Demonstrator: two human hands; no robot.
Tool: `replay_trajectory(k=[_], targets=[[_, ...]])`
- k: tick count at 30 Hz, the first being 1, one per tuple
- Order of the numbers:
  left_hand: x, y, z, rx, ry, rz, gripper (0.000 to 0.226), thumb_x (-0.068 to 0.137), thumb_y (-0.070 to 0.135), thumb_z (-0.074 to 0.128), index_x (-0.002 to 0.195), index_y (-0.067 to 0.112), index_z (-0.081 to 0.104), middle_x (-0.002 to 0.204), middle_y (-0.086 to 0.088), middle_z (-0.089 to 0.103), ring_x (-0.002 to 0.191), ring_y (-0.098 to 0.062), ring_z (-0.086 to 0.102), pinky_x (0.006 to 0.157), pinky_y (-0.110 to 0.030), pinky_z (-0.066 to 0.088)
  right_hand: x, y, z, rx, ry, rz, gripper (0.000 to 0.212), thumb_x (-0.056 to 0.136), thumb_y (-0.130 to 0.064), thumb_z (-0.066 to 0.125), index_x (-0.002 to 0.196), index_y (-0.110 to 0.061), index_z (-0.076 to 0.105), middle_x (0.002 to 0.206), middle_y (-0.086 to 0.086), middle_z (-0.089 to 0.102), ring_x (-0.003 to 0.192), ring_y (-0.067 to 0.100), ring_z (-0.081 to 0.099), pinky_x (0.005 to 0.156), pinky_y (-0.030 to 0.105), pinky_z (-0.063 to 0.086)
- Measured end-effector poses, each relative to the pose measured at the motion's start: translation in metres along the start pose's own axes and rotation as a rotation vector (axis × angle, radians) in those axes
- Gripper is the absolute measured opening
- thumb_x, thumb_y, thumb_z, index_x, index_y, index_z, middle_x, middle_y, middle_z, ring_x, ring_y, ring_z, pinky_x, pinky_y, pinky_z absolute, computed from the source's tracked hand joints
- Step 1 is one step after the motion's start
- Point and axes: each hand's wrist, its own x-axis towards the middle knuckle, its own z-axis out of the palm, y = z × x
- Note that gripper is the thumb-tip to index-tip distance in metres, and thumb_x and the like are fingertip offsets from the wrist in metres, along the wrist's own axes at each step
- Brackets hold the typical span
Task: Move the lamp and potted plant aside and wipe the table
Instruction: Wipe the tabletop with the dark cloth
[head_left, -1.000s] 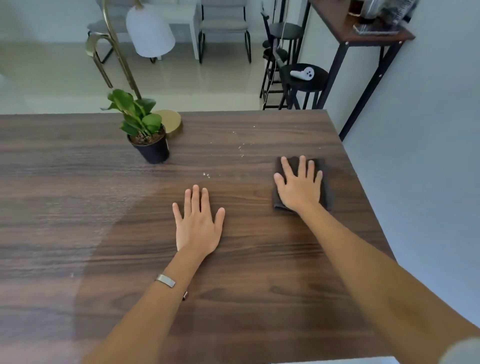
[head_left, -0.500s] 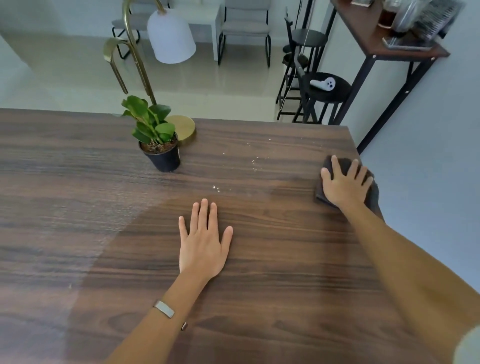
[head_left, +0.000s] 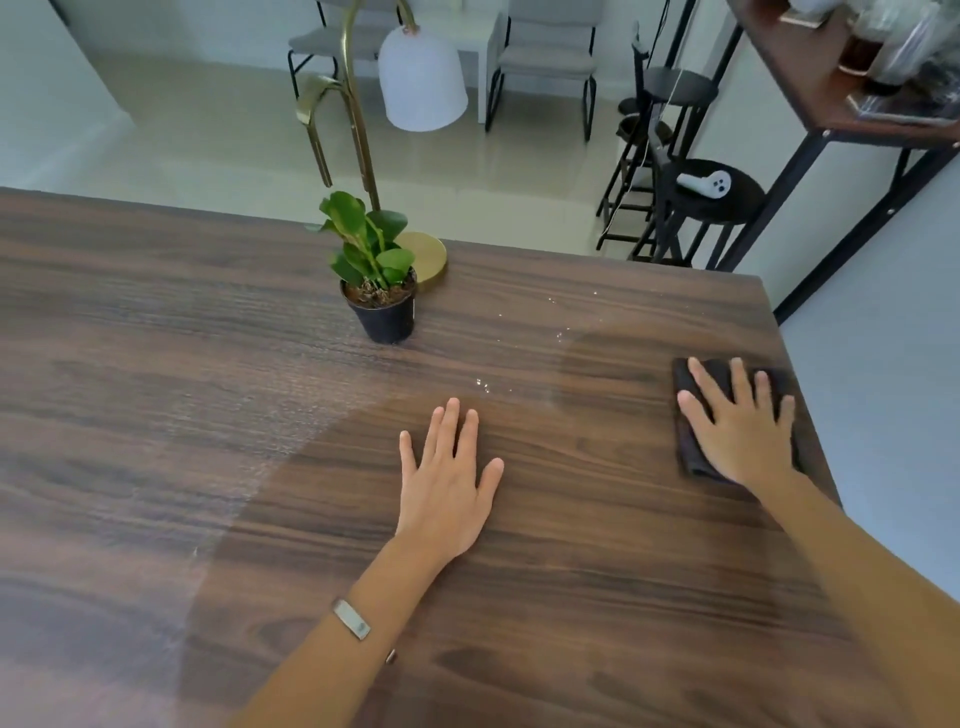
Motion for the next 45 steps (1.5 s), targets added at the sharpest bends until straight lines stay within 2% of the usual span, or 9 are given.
replay_trajectory(k=[4,8,12,20,25,29,33,38,45], targets=[[0.027,-0.038,-0.019,0.019,0.1,-0.115,0.057,0.1,0.041,0.025,0.15,0.016,0.019,0.161,-0.004,0.011,0.149,-0.021,0.004,0.117,-0.053,0.003,0.064,-0.083,-0.01,0.072,-0.044,0.106,0.061,0.096,-0.064,0.005,0.154,-0.044,0.001,0.165,0.009,-0.008,0.15,0.036,-0.008,0.119,0.059,-0.005],[0.047,-0.065,-0.022,0.019,0.115,-0.226,0.052,0.1,0.034,0.028,0.147,0.013,0.027,0.157,-0.007,0.024,0.146,-0.023,0.015,0.118,-0.054,0.011,0.011,-0.17,0.017,0.042,0.0,-0.284,0.054,0.102,-0.052,0.018,0.154,-0.042,0.009,0.165,0.01,0.002,0.151,0.035,0.0,0.121,0.054,0.001],[0.049,-0.067,-0.017,0.029,0.149,-0.217,0.052,0.099,0.036,0.028,0.146,0.014,0.03,0.155,-0.007,0.029,0.145,-0.025,0.019,0.117,-0.054,0.015,-0.067,-0.132,0.038,0.021,0.013,-0.607,0.052,0.1,-0.056,0.013,0.152,-0.049,0.011,0.164,-0.003,0.009,0.152,0.024,0.006,0.12,0.043,0.005],[0.052,-0.067,-0.015,0.032,0.152,-0.219,0.052,0.099,0.036,0.025,0.147,0.015,0.028,0.156,-0.006,0.026,0.146,-0.025,0.017,0.117,-0.056,0.014,0.111,-0.141,-0.01,0.071,-0.015,0.04,0.056,0.099,-0.057,0.01,0.153,-0.046,0.005,0.166,0.007,-0.004,0.151,0.034,-0.005,0.12,0.056,-0.002],[0.052,-0.071,-0.013,0.035,0.146,-0.226,0.052,0.099,0.037,0.024,0.148,0.017,0.026,0.157,-0.005,0.025,0.146,-0.023,0.015,0.118,-0.055,0.013,0.078,-0.252,0.016,0.028,-0.01,-0.342,0.056,0.101,-0.053,0.019,0.155,-0.04,0.011,0.165,0.011,0.003,0.151,0.036,0.001,0.12,0.054,0.0],[0.051,-0.068,-0.016,0.022,0.146,-0.221,0.052,0.099,0.036,0.025,0.148,0.017,0.027,0.157,-0.005,0.026,0.146,-0.023,0.016,0.118,-0.055,0.013,0.006,-0.192,0.033,-0.016,0.0,-0.679,0.056,0.099,-0.058,0.013,0.153,-0.045,0.015,0.165,0.001,0.013,0.151,0.028,0.01,0.12,0.048,0.01],[0.053,-0.066,-0.016,0.032,0.131,-0.228,0.053,0.099,0.037,0.023,0.148,0.016,0.026,0.157,-0.005,0.025,0.146,-0.024,0.017,0.117,-0.055,0.013,0.056,-0.123,0.015,-0.019,0.003,-0.452,0.055,0.097,-0.061,0.017,0.151,-0.051,0.016,0.165,0.001,0.012,0.151,0.028,0.009,0.119,0.051,0.01],[0.05,-0.071,-0.014,0.052,0.134,-0.231,0.054,0.099,0.038,0.022,0.149,0.017,0.024,0.157,-0.005,0.024,0.146,-0.023,0.016,0.117,-0.055,0.015,0.155,-0.205,-0.001,0.059,-0.008,0.008,0.057,0.098,-0.058,0.01,0.154,-0.044,0.007,0.165,0.009,-0.004,0.15,0.036,-0.006,0.12,0.056,-0.004],[0.055,-0.072,-0.014,0.037,0.141,-0.221,0.055,0.098,0.038,0.024,0.149,0.018,0.025,0.158,-0.004,0.024,0.147,-0.022,0.015,0.118,-0.054,0.013,0.162,-0.288,0.005,0.057,-0.078,-0.361,0.054,0.1,-0.056,0.013,0.153,-0.046,0.01,0.165,0.008,0.002,0.151,0.033,-0.004,0.12,0.051,-0.005]])
